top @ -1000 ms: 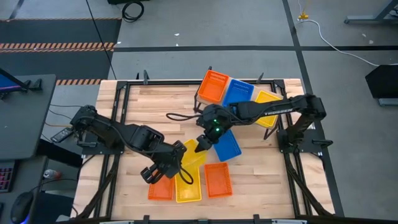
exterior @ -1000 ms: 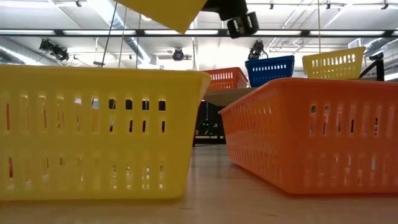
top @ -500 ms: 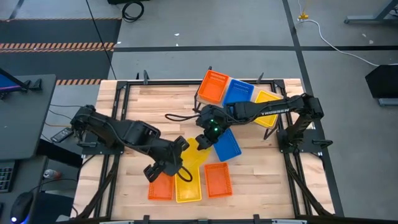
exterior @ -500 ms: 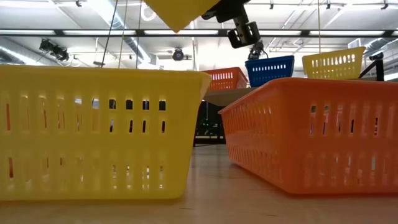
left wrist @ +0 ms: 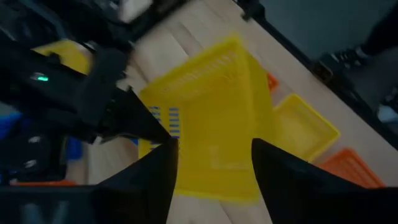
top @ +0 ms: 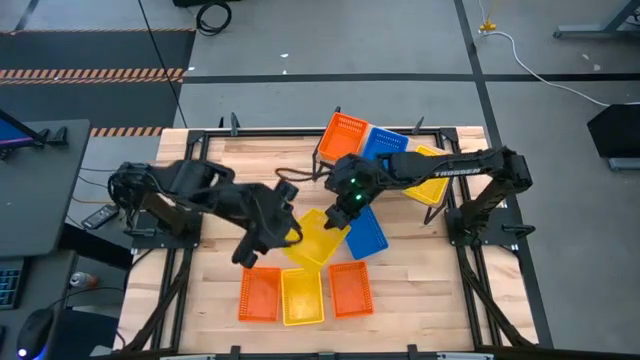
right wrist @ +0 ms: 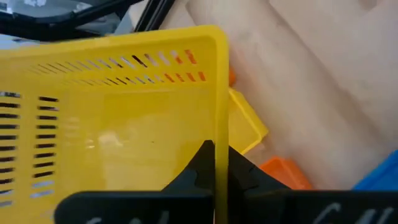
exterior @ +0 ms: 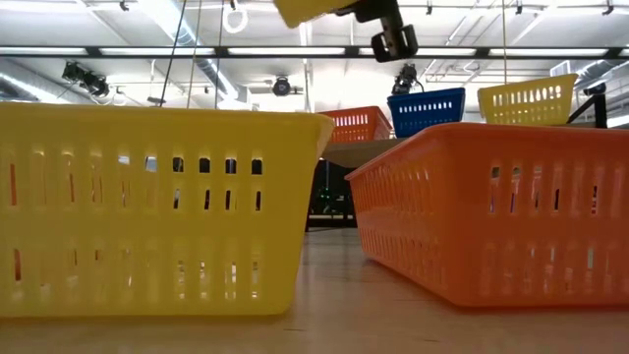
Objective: Stack baskets on shelf by color
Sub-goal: Stack the left yellow basket on the yellow basket on the shelf, then stack the right orange basket on the orange basket on the shelf
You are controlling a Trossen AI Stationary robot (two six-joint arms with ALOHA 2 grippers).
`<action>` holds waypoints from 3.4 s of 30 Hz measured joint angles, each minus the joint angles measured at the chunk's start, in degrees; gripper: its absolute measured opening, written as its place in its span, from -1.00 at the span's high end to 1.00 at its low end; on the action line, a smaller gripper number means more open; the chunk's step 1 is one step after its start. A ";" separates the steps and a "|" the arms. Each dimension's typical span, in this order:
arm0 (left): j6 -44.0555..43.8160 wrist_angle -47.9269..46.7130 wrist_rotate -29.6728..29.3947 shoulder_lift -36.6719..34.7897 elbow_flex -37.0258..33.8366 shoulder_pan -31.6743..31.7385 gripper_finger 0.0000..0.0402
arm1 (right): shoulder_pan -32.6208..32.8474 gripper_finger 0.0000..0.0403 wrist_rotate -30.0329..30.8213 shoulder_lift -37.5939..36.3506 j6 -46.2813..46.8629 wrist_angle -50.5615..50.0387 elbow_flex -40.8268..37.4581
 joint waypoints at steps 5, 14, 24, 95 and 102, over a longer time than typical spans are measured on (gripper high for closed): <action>-1.83 -0.91 0.42 -0.02 3.71 2.08 -0.08 | -2.46 0.97 0.28 -3.98 -4.40 -3.42 -0.02; -12.83 0.11 0.04 -0.01 5.88 6.01 0.02 | -8.35 0.96 7.01 -17.36 -15.38 -17.25 0.02; -18.45 4.81 -2.54 0.02 5.87 9.31 0.10 | -13.42 0.96 18.11 -29.96 -29.57 -33.74 0.02; -22.01 16.26 -7.56 -1.11 5.80 11.55 0.14 | -32.97 0.22 21.50 -29.31 -42.90 -54.05 0.00; -22.01 16.29 -7.58 -1.11 5.80 12.27 0.14 | -28.69 0.24 8.47 -29.31 -31.41 -54.05 0.00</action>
